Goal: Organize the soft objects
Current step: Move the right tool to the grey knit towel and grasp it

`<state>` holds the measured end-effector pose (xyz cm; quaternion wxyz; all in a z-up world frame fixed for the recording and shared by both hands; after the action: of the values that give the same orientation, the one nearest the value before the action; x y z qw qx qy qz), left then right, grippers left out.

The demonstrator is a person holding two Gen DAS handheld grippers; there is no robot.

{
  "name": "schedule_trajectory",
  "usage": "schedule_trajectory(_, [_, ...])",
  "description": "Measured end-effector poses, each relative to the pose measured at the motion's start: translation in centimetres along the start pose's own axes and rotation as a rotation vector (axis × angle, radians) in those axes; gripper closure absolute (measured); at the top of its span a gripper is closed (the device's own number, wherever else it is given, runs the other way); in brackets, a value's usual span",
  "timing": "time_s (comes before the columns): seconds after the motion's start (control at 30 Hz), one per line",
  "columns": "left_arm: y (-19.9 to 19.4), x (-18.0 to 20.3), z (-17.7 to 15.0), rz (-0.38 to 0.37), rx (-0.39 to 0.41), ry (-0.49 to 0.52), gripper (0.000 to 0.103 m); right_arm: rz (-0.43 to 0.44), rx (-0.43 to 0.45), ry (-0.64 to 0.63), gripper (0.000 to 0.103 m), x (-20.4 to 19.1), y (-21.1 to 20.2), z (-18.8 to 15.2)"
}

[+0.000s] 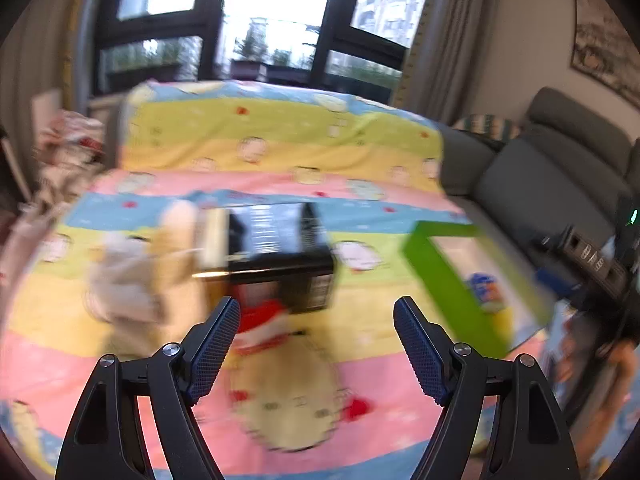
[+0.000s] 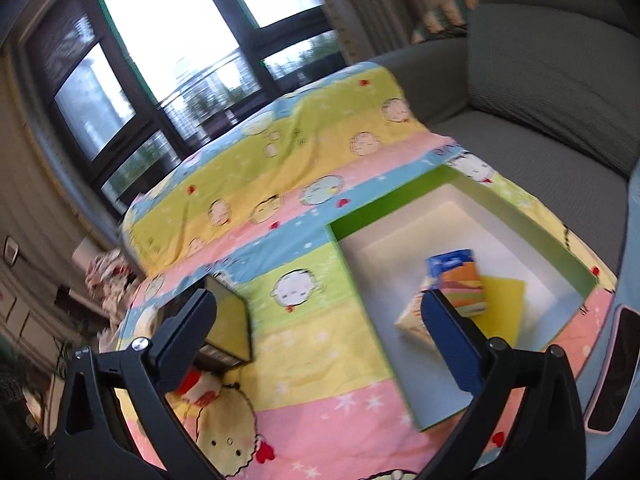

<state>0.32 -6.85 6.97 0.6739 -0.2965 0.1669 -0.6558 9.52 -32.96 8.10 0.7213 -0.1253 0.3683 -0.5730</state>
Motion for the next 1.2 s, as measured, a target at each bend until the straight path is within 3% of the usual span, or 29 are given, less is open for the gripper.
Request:
schedule_trajectory(0.1, [-1.4,-2.7,-1.4,0.095,0.022,-0.027,0.023,0.037,0.005,-0.058,0.001,-1.9,-0.1,-0.3])
schedule_trajectory(0.27, [-2.4,-7.0,-2.9,0.153,0.014,-0.143,0.023,0.071,0.003,-0.136,0.001,-4.7,-0.5,-1.3])
schedule_trajectory(0.43, [-3.4,-10.2,-4.7,0.086,0.016,-0.257,0.023,0.122,-0.010,-0.199,0.001,-7.4,-0.8,-2.4])
schedule_trajectory(0.6, [-3.5,-12.9,-6.2,0.151,0.003,-0.322,0.023,0.174,-0.058,-0.215,0.001,-10.0,-0.4,-4.1])
schedule_trajectory(0.87, [-3.5,-15.7,-7.0,0.177,-0.008,-0.376,0.023,0.305,-0.188,-0.283,0.003,-17.5,2.0,-8.5])
schedule_trajectory(0.97, [-3.3,-17.1,-7.3,0.171,-0.030,-0.423,0.023,0.350,-0.247,-0.335,0.014,-21.6,3.8,-10.0])
schedule_trajectory(1.03, [-3.3,-17.7,-7.5,0.170,-0.034,-0.438,0.028,0.357,-0.268,-0.368,0.035,-23.7,5.1,-10.9])
schedule_trajectory(1.1, [-3.5,-18.4,-7.7,0.170,-0.038,-0.456,0.032,0.340,-0.302,-0.409,0.046,-26.1,7.1,-12.0])
schedule_trajectory(1.2, [-3.7,-19.1,-7.9,0.164,-0.042,-0.480,0.032,0.326,-0.368,-0.464,0.044,-28.9,10.2,-13.4])
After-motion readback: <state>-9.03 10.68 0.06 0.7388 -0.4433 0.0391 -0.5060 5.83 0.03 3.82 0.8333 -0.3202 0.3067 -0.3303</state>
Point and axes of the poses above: each gripper's, at about its wrist camera, not at the fingertips, and y roughly the way its jaws point, x to its right, z to its top, the point moved 2 cm from there along y, roughly the way its jaws point, and after that the axes turned 1 degree about -x, right-handed, at the moved point
